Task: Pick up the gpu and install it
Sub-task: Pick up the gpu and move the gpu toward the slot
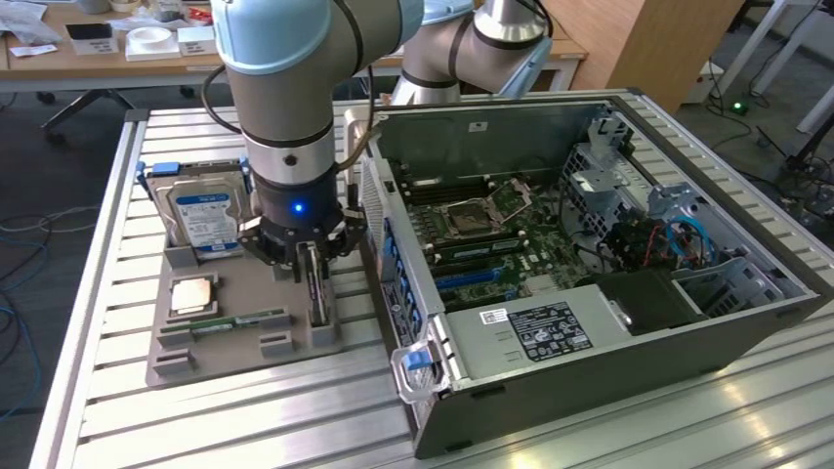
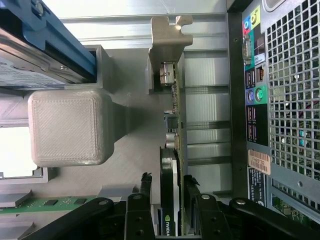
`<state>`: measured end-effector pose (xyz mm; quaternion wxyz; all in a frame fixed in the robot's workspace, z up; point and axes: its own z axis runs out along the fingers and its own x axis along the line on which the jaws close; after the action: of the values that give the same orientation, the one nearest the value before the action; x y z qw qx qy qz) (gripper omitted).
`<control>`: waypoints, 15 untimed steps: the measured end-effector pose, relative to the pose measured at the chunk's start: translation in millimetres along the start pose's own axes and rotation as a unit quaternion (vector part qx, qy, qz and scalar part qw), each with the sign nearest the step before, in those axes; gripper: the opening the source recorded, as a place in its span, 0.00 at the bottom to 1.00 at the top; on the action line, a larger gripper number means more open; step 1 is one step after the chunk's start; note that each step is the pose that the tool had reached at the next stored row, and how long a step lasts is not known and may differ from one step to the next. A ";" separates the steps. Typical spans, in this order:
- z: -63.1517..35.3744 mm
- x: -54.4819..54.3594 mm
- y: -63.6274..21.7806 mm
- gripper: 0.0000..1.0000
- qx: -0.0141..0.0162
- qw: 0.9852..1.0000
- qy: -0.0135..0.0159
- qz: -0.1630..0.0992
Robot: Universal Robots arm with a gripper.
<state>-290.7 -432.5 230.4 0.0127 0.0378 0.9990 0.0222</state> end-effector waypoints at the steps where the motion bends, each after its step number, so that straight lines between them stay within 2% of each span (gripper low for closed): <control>1: 0.0 0.0 0.0 0.39 0.000 1.000 0.000 0.000; 15: -0.1 -0.1 -0.9 0.39 0.000 1.000 0.000 0.000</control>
<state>-290.7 -433.4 230.4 0.0127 0.0378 0.9990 0.0222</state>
